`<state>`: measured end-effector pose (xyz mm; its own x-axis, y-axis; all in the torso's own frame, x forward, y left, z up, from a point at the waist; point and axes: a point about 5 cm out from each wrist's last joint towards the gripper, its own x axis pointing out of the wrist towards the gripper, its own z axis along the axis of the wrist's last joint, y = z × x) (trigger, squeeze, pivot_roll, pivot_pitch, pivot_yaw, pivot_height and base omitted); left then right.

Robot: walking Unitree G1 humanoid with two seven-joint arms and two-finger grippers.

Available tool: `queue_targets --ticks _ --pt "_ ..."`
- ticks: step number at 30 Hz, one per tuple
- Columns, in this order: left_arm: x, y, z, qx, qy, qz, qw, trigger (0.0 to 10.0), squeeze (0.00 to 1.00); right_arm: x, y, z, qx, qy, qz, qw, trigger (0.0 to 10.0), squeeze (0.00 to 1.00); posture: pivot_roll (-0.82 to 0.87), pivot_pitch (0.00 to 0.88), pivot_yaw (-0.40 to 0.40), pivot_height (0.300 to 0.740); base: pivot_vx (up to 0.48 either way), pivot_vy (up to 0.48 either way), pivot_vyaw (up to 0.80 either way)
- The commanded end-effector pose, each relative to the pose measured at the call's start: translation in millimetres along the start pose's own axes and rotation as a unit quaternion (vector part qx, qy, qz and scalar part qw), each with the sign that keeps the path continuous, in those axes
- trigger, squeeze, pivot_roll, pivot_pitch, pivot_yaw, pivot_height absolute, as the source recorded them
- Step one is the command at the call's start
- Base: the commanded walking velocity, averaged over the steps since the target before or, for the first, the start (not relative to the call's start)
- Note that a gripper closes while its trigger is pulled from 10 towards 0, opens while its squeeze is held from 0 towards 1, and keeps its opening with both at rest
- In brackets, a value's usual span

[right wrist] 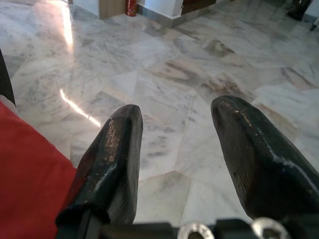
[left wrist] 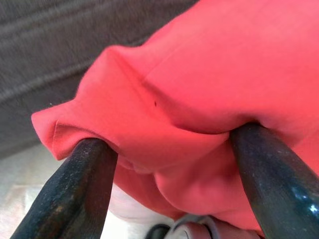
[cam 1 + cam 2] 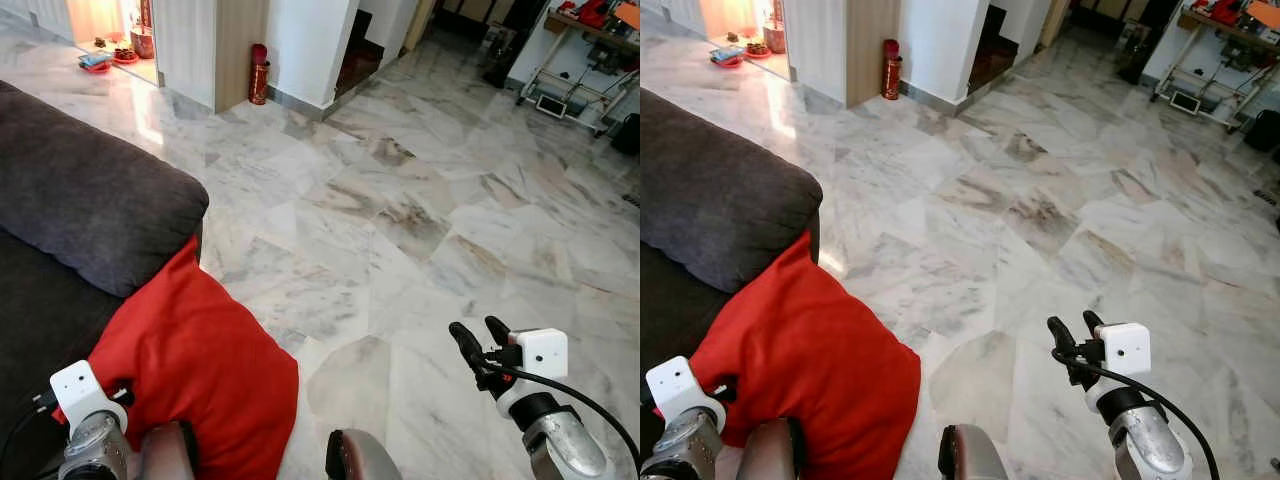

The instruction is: Move the pillow to the sofa from floor

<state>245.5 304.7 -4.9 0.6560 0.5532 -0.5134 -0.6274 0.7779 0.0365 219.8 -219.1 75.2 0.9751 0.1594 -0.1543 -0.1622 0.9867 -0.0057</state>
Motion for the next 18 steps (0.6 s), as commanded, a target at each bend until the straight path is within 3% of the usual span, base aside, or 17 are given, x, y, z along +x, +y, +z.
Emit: queue_targets --ticks 1,6,14,15,16,17,18 --pt "0.5 -9.3 5.4 0.026 -0.009 -0.003 1.000 10.0 0.00 -2.7 -6.5 3.8 -0.005 0.001 -0.010 1.000 10.0 0.00 -0.18 0.007 -0.275 0.588 0.000 0.000 0.00" --pt "0.3 -6.9 7.9 0.085 -0.027 0.026 0.996 10.0 0.00 -1.4 -7.4 8.0 -0.005 -0.002 -0.013 1.000 10.0 0.00 -0.19 0.010 -0.274 0.588 0.000 0.000 0.00" --pt "-1.6 -7.3 0.3 0.125 -0.016 0.038 0.991 10.0 0.00 -5.2 -7.4 8.0 -0.007 0.002 -0.015 1.000 10.0 0.00 -0.19 0.027 -0.278 0.588 0.000 0.000 0.00" --pt "-1.9 -7.0 -1.9 0.123 -0.010 0.038 0.992 5.8 0.00 -5.8 -7.2 8.1 -0.006 0.002 -0.015 1.000 10.0 0.00 -0.20 0.030 -0.278 0.588 0.000 0.000 0.00" --pt "-2.1 -6.8 -3.4 0.122 -0.006 0.038 0.992 5.8 0.00 -6.2 -7.1 8.1 -0.006 0.002 -0.015 1.000 10.0 0.00 -0.20 0.030 -0.278 0.588 0.000 0.000 0.00" --pt "-2.5 -6.2 -6.3 0.119 0.002 0.038 0.992 0.0 0.00 -7.1 -6.9 8.4 -0.006 0.002 -0.015 1.000 10.0 0.00 -0.20 0.034 -0.278 0.588 0.000 0.000 0.00" --pt "-2.7 -6.1 -7.3 0.118 0.005 0.037 0.992 0.0 0.00 -7.7 -6.7 8.9 -0.006 0.002 -0.015 1.000 10.0 0.00 -0.20 0.038 -0.279 0.588 0.000 0.000 0.00"
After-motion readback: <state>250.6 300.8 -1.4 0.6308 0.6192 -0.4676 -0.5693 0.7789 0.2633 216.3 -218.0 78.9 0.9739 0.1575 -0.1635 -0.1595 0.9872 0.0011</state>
